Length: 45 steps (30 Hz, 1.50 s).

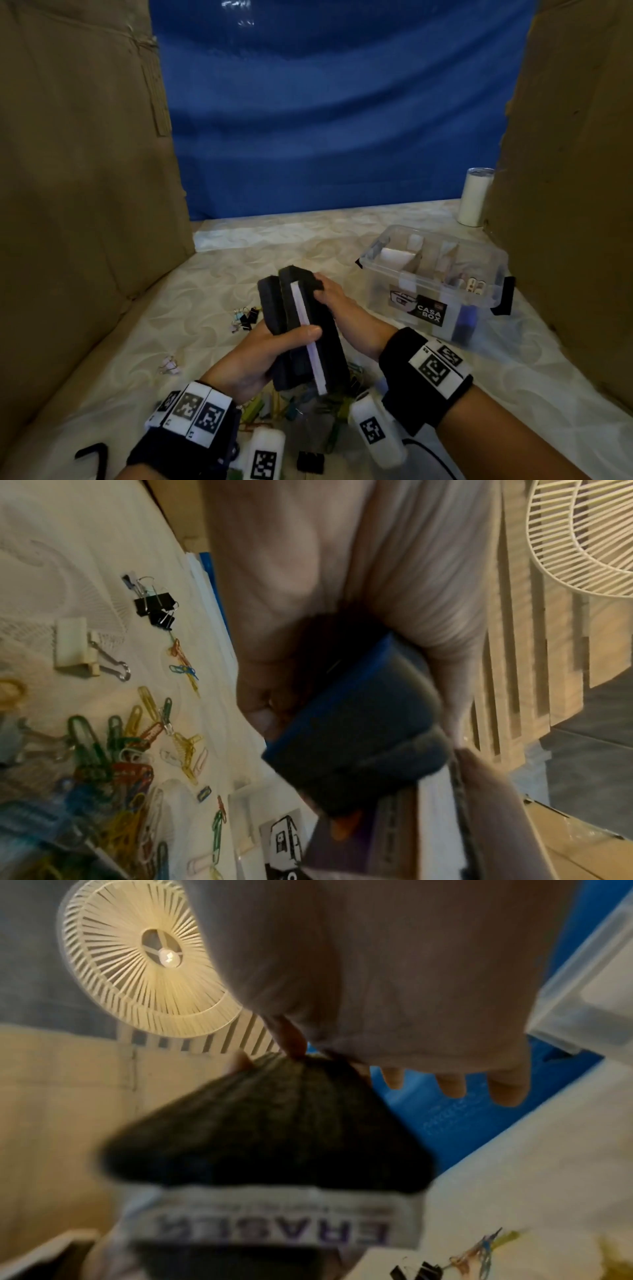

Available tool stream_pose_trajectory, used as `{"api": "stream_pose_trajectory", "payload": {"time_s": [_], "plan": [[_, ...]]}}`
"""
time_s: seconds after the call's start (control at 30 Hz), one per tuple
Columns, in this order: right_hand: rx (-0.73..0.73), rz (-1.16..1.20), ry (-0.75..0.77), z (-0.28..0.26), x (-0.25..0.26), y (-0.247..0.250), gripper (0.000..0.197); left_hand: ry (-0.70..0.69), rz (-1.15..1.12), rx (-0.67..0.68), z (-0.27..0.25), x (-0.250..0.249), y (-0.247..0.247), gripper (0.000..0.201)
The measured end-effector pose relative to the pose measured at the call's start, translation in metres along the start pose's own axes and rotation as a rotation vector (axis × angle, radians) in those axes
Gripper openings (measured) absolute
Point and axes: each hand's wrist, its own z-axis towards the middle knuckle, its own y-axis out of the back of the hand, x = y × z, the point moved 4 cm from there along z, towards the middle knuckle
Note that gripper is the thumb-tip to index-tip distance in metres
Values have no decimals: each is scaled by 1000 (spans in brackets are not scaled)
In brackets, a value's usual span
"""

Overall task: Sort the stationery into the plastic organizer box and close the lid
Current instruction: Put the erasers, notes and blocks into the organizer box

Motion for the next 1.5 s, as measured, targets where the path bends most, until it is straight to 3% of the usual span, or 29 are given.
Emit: {"api": "stream_pose_trajectory", "payload": {"time_s": [0.07,0.13,0.23,0.3,0.37,0.4,0.47,0.57,0.6,0.67,0.77,0.87,1.0,1.1,1.2,1.27,1.3,1.37,1.4,1.5], "plan": [[20,-209,-63,-6,0,0,61,-27,46,-45,1,-3,4,47],[-79,-125,-127,-9,3,6,50,-100,236,-88,6,-9,10,59],[-89,111,-101,-14,19,9,63,-267,741,-208,12,-20,21,88],[-76,307,-105,-12,23,13,71,-380,1198,-321,13,-23,20,94],[-61,242,-31,-11,28,9,75,-435,1515,-417,14,-24,13,93],[-88,152,27,-8,29,7,77,-456,1563,-443,15,-25,9,93],[-162,55,148,-2,29,7,74,-504,1530,-446,18,-30,3,95],[-213,243,188,-3,29,21,63,-469,1390,-458,19,-36,9,107],[-243,325,188,-5,31,30,60,-401,1261,-485,17,-38,15,111],[-278,470,206,-7,30,51,55,-251,729,-483,14,-40,25,113],[-267,540,247,-10,33,61,52,-105,-19,-272,20,-36,9,78],[-283,402,263,-13,32,53,42,-207,-289,-273,33,-55,-14,52],[-307,325,202,-15,32,81,37,-299,-210,-257,46,-76,-39,49],[-200,395,103,-14,41,120,43,-385,-17,-189,56,-83,-57,58],[-68,517,-13,-17,46,150,40,-644,284,-220,67,-91,-72,71],[-37,596,-23,-15,46,166,34,-850,566,-223,74,-90,-84,76],[-44,618,-41,-13,46,174,41,-905,659,-202,79,-88,-92,77],[-81,577,-103,-8,42,186,59,-933,762,-148,88,-80,-105,80],[-97,515,-136,-7,40,191,57,-931,791,-128,94,-76,-110,82],[-179,367,-207,-1,34,207,20,-854,824,-88,116,-61,-114,84]]}}
